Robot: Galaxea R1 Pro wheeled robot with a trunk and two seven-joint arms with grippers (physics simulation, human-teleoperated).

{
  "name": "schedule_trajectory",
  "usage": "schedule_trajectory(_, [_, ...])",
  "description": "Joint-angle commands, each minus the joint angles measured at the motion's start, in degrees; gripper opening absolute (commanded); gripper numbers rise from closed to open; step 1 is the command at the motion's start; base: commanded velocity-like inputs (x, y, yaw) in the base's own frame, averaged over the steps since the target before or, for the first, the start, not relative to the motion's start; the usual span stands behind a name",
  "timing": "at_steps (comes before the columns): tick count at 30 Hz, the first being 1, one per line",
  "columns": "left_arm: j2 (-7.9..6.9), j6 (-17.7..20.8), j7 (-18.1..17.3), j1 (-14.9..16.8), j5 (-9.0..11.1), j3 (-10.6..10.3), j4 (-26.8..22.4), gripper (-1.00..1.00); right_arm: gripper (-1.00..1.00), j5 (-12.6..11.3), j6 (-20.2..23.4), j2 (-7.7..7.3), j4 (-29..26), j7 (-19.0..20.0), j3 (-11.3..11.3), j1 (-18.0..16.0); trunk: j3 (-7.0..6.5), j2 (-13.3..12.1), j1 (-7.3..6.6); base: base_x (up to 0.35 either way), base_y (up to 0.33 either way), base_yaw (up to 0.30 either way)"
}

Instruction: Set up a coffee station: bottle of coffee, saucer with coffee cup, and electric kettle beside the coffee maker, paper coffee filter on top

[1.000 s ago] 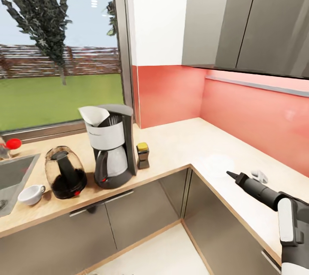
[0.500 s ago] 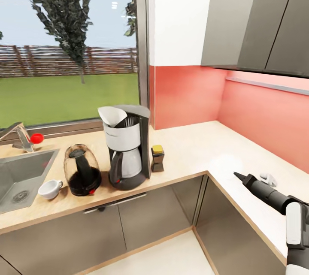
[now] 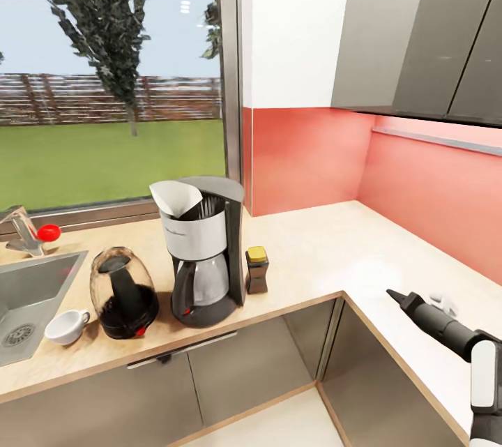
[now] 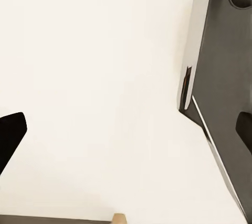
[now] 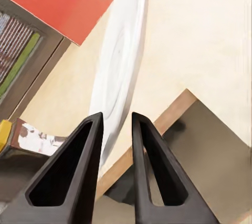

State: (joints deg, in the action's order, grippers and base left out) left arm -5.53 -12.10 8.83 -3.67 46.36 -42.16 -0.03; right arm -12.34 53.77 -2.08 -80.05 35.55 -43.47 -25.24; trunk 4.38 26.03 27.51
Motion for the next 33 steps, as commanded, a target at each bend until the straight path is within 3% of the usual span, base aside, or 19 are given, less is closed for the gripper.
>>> schedule_trajectory(1, [0.0,-0.28,0.21,0.0,0.32,-0.48,0.04,1.0,-1.0,-0.33,0.35,-0.02,0.31,-0.13,-0.43,-0.04,0.1,0.11,0.03,0.0,0.0,0.0])
schedule_trajectory(9, [-0.01,-0.47,0.22,-0.09,0.39,-0.38,0.11,1.0,-1.0,-1.33,0.28,-0.11,1.56,-1.0,-2.88,0.04,0.1,0.11,0.03,0.0,0.0,0.0])
schedule_trajectory(15, [-0.01,-0.47,0.22,-0.11,0.39,-0.38,0.11,1.0,-1.0,-2.85,0.28,-0.11,1.49,-1.01,-2.86,0.07,0.1,0.11,0.03,0.0,0.0,0.041])
schedule_trajectory(33, [-0.29,-0.92,0.22,-0.66,0.54,-0.25,1.43,1.0,-1.0,-3.31,0.28,-0.11,1.48,-1.01,-2.94,0.07,0.1,0.11,0.03,0.183,0.0,0.267])
